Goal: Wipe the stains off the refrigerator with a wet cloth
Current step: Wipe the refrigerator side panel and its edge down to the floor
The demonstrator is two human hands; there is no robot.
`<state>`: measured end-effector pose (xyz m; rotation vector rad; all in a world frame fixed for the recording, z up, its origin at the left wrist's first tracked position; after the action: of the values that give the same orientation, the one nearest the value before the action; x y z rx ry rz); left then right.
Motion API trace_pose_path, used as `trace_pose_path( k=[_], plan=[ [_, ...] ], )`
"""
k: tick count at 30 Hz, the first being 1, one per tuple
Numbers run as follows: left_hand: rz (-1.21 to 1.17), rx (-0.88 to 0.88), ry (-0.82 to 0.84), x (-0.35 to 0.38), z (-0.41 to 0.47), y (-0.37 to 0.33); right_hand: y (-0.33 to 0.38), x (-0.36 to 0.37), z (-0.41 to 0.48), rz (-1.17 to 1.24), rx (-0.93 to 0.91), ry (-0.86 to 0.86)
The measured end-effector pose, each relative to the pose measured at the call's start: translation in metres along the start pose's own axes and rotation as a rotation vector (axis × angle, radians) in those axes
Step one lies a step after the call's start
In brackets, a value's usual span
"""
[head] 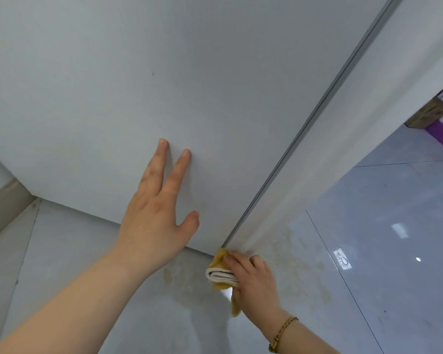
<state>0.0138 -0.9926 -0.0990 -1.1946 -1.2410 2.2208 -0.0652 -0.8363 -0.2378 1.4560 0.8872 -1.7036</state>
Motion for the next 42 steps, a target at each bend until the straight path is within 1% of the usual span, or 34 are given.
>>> trace_pose_path(
  k=[2, 4, 5, 6, 7, 8, 10, 11, 13, 14, 15, 17, 19, 20, 21, 22, 24, 26, 27, 30, 31, 33, 35, 37, 40, 42],
  plan=[
    [-0.003, -0.142, 0.130, 0.016, -0.013, 0.009, 0.002, -0.021, -0.004, 0.043, 0.012, -0.086],
    [-0.062, -0.343, 0.274, 0.039, -0.039, 0.027, 0.004, -0.045, -0.008, 0.114, 0.043, -0.204],
    [-0.161, -0.491, 0.310, 0.048, -0.055, 0.034, 0.004, -0.056, -0.009, 0.183, 0.059, -0.258],
    [-0.308, -0.627, 0.310, 0.055, -0.069, 0.038, 0.007, -0.065, -0.010, 0.260, 0.068, -0.302],
    [-0.496, -0.737, 0.299, 0.060, -0.079, 0.035, 0.011, -0.077, -0.009, 0.330, 0.068, -0.343],
    [-0.672, -0.799, 0.309, 0.065, -0.083, 0.027, 0.015, -0.089, -0.008, 0.390, 0.061, -0.386],
    [-0.878, -0.789, 0.284, 0.067, -0.078, 0.015, 0.023, -0.108, -0.001, 0.457, 0.043, -0.425],
    [-0.932, -0.771, 0.215, 0.063, -0.072, 0.011, 0.026, -0.117, 0.003, 0.483, 0.035, -0.428],
    [-0.968, -0.729, 0.011, 0.046, -0.059, 0.005, 0.025, -0.136, 0.013, 0.547, -0.011, -0.423],
    [-0.977, -0.714, -0.067, 0.038, -0.056, 0.001, 0.024, -0.147, 0.015, 0.539, -0.036, -0.443],
    [-0.996, -0.707, -0.135, 0.031, -0.055, -0.003, 0.019, -0.162, 0.013, 0.504, -0.039, -0.509],
    [-1.002, -0.666, -0.260, 0.011, -0.056, -0.008, -0.002, -0.194, 0.005, 0.480, 0.045, -0.718],
    [-0.862, -0.578, -0.432, -0.021, -0.055, -0.019, -0.030, -0.221, -0.003, 0.527, 0.221, -0.913],
    [-0.779, -0.513, -0.535, -0.039, -0.054, -0.026, -0.042, -0.230, -0.002, 0.561, 0.312, -0.965],
    [-0.697, -0.432, -0.627, -0.059, -0.050, -0.038, -0.052, -0.236, 0.003, 0.590, 0.388, -0.973],
    [-0.627, -0.328, -0.711, -0.080, -0.046, -0.054, -0.057, -0.238, 0.010, 0.617, 0.439, -0.946],
    [-0.552, -0.070, -0.806, -0.116, -0.029, -0.089, -0.056, -0.239, 0.028, 0.708, 0.459, -0.881],
    [-0.470, 0.160, -0.819, -0.140, -0.005, -0.119, -0.048, -0.239, 0.039, 0.817, 0.441, -0.878],
    [-0.370, 0.269, -0.796, -0.147, 0.010, -0.134, -0.045, -0.240, 0.040, 0.844, 0.442, -0.904],
    [0.105, 0.526, -0.712, -0.137, 0.054, -0.166, -0.042, -0.241, 0.041, 0.908, 0.480, -0.926],
    [0.174, 0.566, -0.690, -0.129, 0.064, -0.166, -0.042, -0.242, 0.040, 0.917, 0.488, -0.929],
    [0.169, 0.599, -0.692, -0.118, 0.074, -0.158, -0.040, -0.245, 0.041, 0.908, 0.475, -0.942],
    [0.145, 0.638, -0.694, -0.097, 0.068, -0.150, -0.040, -0.246, 0.043, 0.885, 0.457, -0.956],
    [0.207, 0.696, -0.674, -0.063, 0.052, -0.135, -0.040, -0.245, 0.042, 0.878, 0.444, -0.978],
    [0.307, 0.774, -0.648, -0.008, 0.025, -0.089, -0.042, -0.238, 0.041, 0.860, 0.434, -0.988],
    [0.365, 0.788, -0.597, 0.013, 0.016, -0.058, -0.042, -0.238, 0.041, 0.849, 0.413, -0.995]
  ],
)
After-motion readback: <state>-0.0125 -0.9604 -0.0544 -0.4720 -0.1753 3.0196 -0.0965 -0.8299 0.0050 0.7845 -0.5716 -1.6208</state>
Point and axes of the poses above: each hand's wrist, its own z-axis towards the middle knuckle, its own x-axis out of the palm, y = z × x, the point moved 8 cm from there along z, towards the middle knuckle, and after that the axes turned 13 degrees about -z, right-handed, at the moved point
